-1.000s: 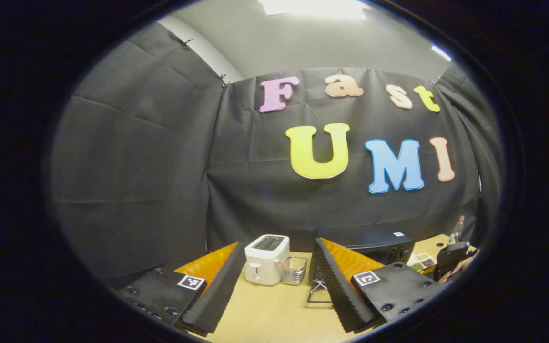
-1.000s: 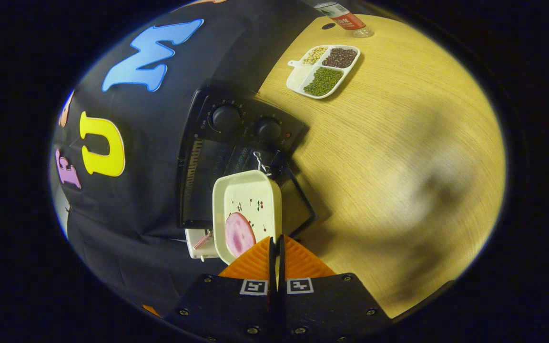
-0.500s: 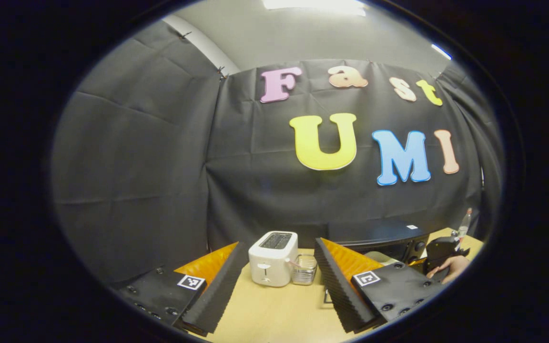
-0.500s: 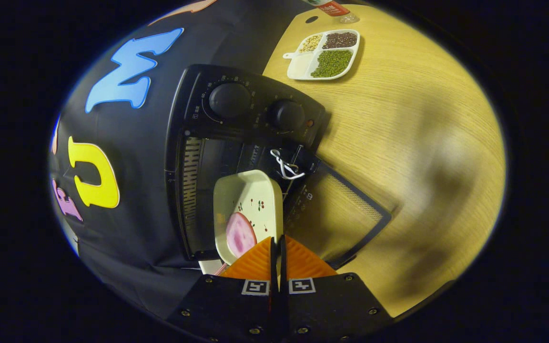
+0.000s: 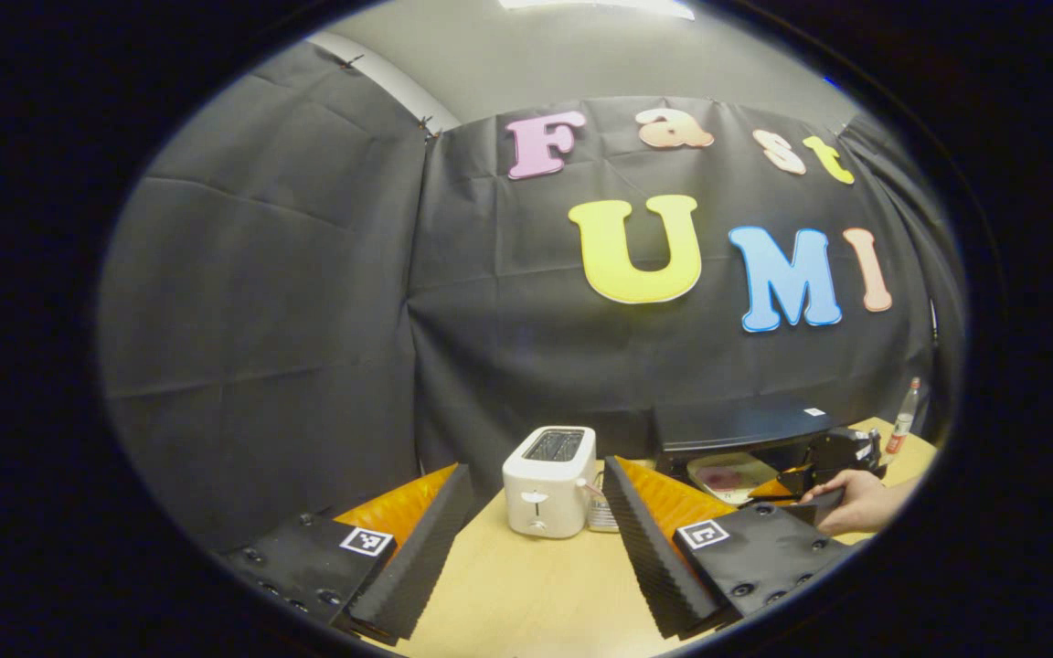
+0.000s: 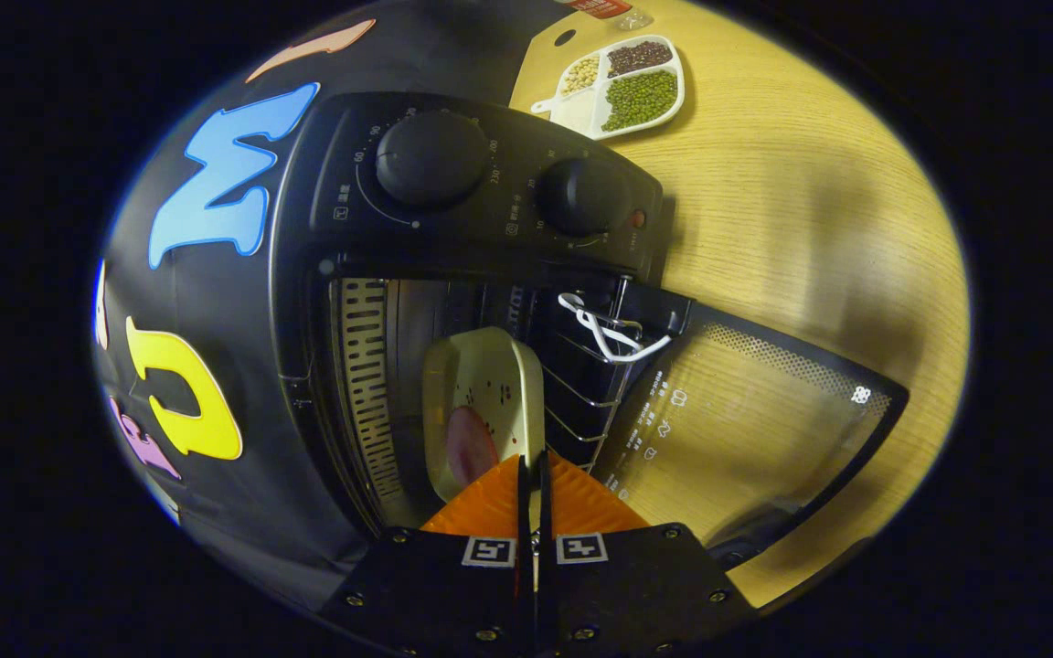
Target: Open the electric oven with the left hand, put the food in, and close the electric oven.
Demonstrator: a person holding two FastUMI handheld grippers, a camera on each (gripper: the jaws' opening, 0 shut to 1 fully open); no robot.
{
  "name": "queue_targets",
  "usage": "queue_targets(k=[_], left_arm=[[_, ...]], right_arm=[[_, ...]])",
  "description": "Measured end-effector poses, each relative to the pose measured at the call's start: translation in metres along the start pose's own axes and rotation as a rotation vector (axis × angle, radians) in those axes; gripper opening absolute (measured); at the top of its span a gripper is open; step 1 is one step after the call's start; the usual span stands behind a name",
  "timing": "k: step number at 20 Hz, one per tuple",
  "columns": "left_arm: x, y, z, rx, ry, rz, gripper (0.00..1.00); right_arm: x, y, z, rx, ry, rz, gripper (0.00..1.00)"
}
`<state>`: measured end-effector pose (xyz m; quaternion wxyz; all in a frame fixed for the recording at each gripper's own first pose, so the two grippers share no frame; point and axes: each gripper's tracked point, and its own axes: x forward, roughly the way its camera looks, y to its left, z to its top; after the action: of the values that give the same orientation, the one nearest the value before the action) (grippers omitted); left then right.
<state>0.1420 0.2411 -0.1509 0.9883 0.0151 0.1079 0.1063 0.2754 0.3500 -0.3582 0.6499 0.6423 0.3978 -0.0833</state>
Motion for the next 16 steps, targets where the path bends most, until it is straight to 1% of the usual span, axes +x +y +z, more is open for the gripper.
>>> queue_targets(k=[2, 3, 4, 5, 7, 8, 9, 11, 13, 14, 16], left_arm=[[0.002, 0.001, 0.000, 0.009, -0.003, 0.000, 0.95], [0.002, 0.001, 0.001, 0.012, -0.005, -0.002, 0.98], [0.003, -0.001, 0.001, 0.011, -0.006, -0.004, 1.00], [0.001, -0.002, 0.004, 0.009, -0.007, -0.007, 1.00], [0.000, -0.011, 0.005, 0.006, -0.012, -0.017, 1.00], [0.000, -0.015, 0.006, 0.005, -0.014, -0.024, 1.00], [-0.001, -0.018, 0.007, 0.006, -0.015, -0.030, 1.00], [-0.004, -0.028, 0.008, 0.007, -0.018, -0.042, 1.00], [-0.007, -0.039, 0.008, 0.005, -0.018, -0.058, 1.00], [-0.008, -0.044, 0.008, 0.002, -0.019, -0.065, 1.00], [-0.012, -0.058, 0.006, -0.007, -0.013, -0.083, 1.00]], right_arm=[[0.003, 0.005, 0.000, 0.009, 0.000, 0.011, 0.02], [0.003, 0.006, 0.000, 0.000, 0.003, 0.012, 0.06], [0.002, 0.006, 0.001, -0.022, 0.008, 0.019, 0.06], [0.003, 0.010, -0.004, -0.033, 0.014, 0.042, 0.09], [-0.007, 0.018, 0.000, -0.042, 0.029, 0.089, 0.15], [-0.012, 0.022, -0.001, -0.047, 0.040, 0.110, 0.30], [-0.015, 0.025, -0.005, -0.063, 0.054, 0.126, 0.43], [-0.024, 0.023, -0.008, -0.100, 0.083, 0.125, 0.98], [-0.041, 0.023, -0.007, -0.139, 0.101, 0.122, 0.98], [-0.049, 0.026, -0.005, -0.170, 0.100, 0.133, 0.97], [-0.069, 0.031, -0.003, -0.268, 0.103, 0.159, 0.97]])
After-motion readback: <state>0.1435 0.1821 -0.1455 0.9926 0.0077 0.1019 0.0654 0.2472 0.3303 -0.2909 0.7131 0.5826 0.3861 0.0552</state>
